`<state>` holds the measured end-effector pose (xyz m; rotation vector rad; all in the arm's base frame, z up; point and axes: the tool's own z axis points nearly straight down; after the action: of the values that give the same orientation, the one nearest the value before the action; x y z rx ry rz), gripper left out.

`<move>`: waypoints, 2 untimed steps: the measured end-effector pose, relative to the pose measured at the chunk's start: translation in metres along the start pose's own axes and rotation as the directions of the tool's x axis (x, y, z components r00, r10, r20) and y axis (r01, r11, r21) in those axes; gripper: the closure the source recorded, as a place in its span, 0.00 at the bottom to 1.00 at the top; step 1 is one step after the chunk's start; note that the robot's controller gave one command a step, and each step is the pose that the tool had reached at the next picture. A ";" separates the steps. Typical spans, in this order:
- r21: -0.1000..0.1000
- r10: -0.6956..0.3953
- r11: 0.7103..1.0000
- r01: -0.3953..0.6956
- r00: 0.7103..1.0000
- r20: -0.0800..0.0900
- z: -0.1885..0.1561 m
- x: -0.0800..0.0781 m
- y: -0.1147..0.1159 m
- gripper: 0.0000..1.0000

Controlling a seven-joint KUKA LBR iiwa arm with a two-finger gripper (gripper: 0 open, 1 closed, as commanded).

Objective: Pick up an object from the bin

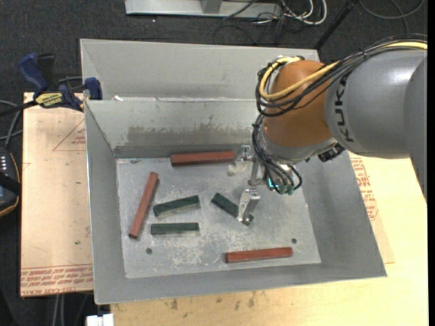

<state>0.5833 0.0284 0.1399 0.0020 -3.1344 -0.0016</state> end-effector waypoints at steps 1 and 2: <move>0.000 0.001 1.000 -0.001 1.000 0.008 -0.005 -0.002 0.000 0.00; 0.000 -0.056 0.998 0.056 0.998 0.026 0.060 -0.020 -0.014 1.00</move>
Offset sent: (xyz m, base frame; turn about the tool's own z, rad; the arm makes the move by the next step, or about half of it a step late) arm 0.0126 -0.0148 -0.0685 -0.0587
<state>0.6027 0.0146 0.0802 0.0909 -3.1593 -0.0038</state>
